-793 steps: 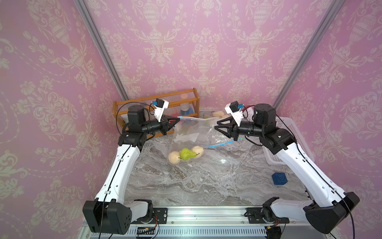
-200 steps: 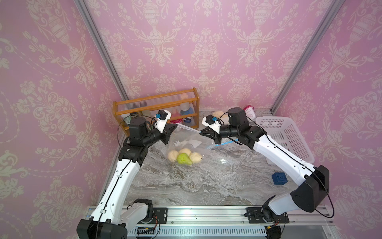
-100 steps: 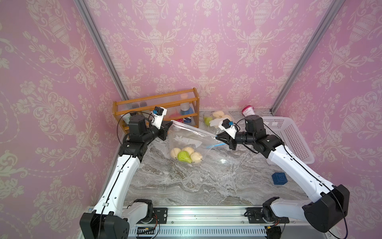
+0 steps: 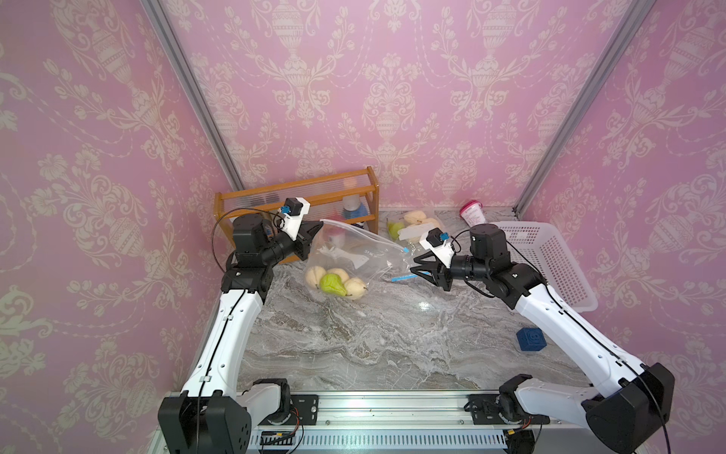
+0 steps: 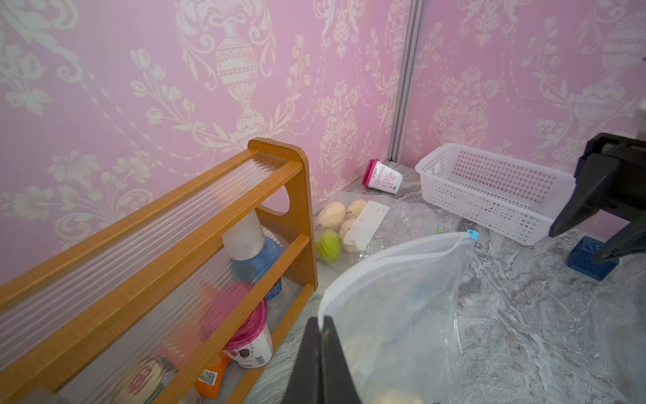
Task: Open the zip-top bag and take out the pear
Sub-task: Unzip the zipper on the zipper food storage bag, then open the zipper of the food storage bag at the center of the board.
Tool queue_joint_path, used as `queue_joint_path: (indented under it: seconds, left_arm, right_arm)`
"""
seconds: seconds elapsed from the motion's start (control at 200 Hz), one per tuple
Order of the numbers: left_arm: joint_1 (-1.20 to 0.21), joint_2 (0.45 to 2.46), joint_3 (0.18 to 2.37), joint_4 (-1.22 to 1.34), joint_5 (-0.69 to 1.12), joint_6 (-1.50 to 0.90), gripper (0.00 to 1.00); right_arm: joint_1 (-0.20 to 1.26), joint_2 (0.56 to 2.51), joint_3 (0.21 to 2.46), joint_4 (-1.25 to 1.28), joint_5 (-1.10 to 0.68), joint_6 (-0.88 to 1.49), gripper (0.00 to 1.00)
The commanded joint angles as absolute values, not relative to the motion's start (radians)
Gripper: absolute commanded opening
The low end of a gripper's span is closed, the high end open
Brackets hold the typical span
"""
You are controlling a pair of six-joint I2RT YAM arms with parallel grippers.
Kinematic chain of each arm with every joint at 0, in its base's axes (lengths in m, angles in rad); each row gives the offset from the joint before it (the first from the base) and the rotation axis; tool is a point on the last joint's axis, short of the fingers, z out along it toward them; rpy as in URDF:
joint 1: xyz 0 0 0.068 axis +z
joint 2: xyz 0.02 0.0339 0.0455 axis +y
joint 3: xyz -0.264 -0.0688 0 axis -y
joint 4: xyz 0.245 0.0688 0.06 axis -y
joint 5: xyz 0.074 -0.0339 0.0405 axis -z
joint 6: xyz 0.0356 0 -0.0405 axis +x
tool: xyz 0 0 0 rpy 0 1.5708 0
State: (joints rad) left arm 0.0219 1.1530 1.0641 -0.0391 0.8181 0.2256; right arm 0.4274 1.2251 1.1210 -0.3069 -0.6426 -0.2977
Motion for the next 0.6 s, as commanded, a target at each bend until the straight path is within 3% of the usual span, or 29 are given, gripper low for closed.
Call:
queue_joint_path:
  seconds: [0.0, 0.215, 0.385, 0.595]
  left_arm:
    - [0.009, 1.154, 1.043, -0.024, 0.967, 0.379, 0.00]
    - [-0.015, 1.145, 1.015, -0.135, 1.030, 0.606, 0.00]
    - [-0.032, 1.158, 1.022, -0.192, 1.037, 0.651, 0.00]
    - [-0.043, 1.166, 1.032, -0.211, 1.034, 0.660, 0.00]
  right_arm:
    - [0.433, 1.250, 1.203, -0.224, -0.606, -0.212, 0.37]
    - [0.437, 1.344, 1.281, -0.172, -0.575, -0.053, 0.31]
    - [0.489, 1.410, 1.335, -0.242, -0.534, -0.099, 0.31]
    - [0.543, 1.458, 1.351, -0.265, -0.627, -0.092, 0.12]
